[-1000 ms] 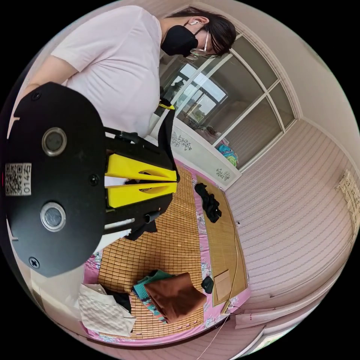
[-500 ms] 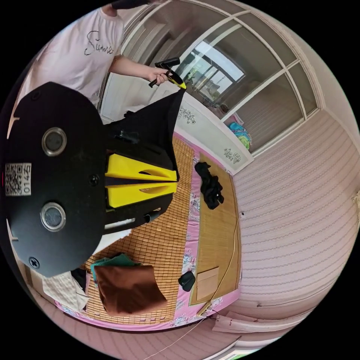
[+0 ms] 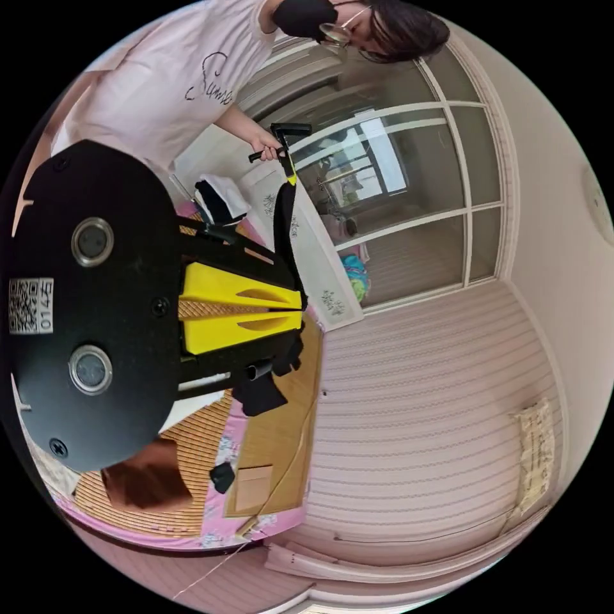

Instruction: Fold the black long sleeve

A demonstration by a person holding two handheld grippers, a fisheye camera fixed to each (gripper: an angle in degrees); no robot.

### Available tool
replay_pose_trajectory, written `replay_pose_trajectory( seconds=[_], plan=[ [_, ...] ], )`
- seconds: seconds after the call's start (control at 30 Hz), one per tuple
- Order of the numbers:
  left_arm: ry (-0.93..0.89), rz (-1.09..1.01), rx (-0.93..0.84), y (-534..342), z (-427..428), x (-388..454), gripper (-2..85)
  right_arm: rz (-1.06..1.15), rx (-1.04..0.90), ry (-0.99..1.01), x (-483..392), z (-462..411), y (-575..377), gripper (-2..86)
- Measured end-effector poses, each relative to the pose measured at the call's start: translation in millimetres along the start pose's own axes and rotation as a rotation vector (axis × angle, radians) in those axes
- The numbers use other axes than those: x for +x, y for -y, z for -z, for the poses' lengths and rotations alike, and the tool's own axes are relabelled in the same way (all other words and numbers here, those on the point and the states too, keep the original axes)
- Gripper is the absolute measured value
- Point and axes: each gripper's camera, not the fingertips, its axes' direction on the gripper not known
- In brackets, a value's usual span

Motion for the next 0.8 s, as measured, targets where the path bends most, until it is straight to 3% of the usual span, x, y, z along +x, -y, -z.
replay_pose_trajectory(
  seconds=[0.13,0.27,0.43,0.63,0.8],
  plan=[
    [-0.017,0.232,-0.222,-91.3,-91.0,-45.6,-1.0,-0.310,-0.334,-0.052,57.0,-76.7,-103.9,-0.1],
    [0.044,0.359,-0.476,-165.4,-179.7,-80.1,-1.0,-0.508,-0.510,-0.066,96.3,-132.1,-173.9,-0.1],
    [0.083,0.480,-0.648,-220.9,-233.8,-100.2,-1.0,-0.800,-0.713,-0.042,141.0,-195.4,-252.1,-0.1],
    [0.131,0.437,-0.810,-261.3,-255.6,-104.2,-1.0,-0.833,-0.942,-0.060,156.3,-214.2,-296.4,-0.1],
    [0.120,0.484,-0.803,-286.6,-253.9,-112.7,-1.0,-0.828,-1.017,-0.022,167.9,-214.6,-310.6,-0.1]
  ],
)
